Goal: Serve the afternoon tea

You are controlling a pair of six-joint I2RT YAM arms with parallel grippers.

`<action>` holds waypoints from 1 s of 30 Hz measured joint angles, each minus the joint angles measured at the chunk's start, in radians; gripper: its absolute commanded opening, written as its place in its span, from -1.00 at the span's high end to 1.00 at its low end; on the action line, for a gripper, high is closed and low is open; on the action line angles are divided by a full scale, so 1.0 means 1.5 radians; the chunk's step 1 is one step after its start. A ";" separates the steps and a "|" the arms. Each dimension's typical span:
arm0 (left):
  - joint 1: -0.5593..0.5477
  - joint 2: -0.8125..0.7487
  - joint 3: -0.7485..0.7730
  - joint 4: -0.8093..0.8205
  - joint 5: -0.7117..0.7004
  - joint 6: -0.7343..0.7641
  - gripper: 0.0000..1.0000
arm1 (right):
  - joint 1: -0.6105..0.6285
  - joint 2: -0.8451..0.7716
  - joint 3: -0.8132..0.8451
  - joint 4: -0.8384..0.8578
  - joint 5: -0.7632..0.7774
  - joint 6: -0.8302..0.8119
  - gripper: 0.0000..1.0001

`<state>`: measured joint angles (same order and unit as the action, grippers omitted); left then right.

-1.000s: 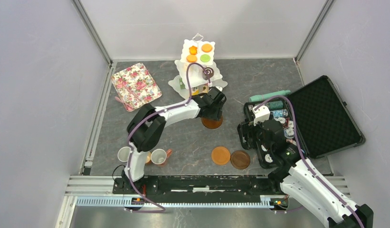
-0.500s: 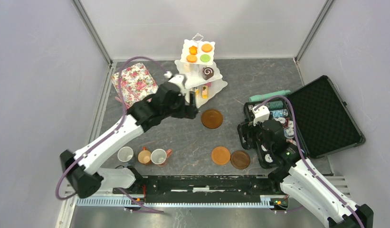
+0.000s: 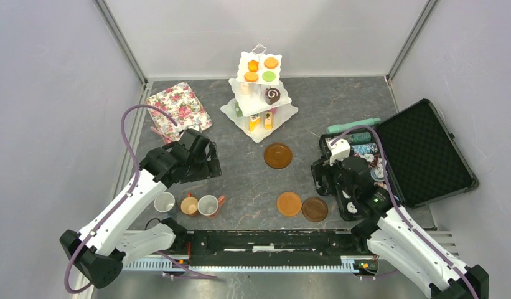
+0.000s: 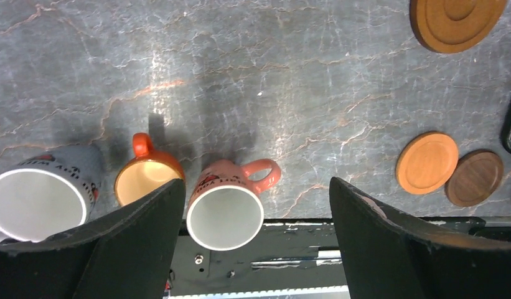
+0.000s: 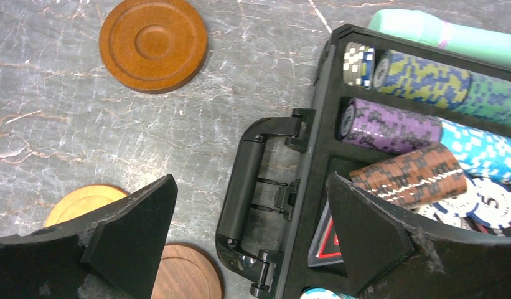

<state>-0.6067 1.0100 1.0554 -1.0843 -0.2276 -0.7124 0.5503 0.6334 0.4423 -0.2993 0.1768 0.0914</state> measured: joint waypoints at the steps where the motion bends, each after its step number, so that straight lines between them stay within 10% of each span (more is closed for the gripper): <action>1: 0.001 -0.004 0.000 -0.008 -0.002 0.000 -0.88 | 0.001 0.005 0.000 0.001 -0.008 -0.001 -0.96; 18: 0.001 -0.128 0.117 0.108 -0.084 0.158 -1.00 | 0.177 0.243 0.050 0.170 -0.214 0.052 -0.96; 30: 0.001 -0.278 0.098 0.292 -0.153 0.273 -1.00 | 0.429 0.674 0.480 0.185 -0.080 0.074 -0.90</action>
<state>-0.6052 0.5934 1.2030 -0.6468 -0.4568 -0.3027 1.1934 1.6451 1.1629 -0.0223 0.0563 0.2020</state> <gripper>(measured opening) 0.996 0.988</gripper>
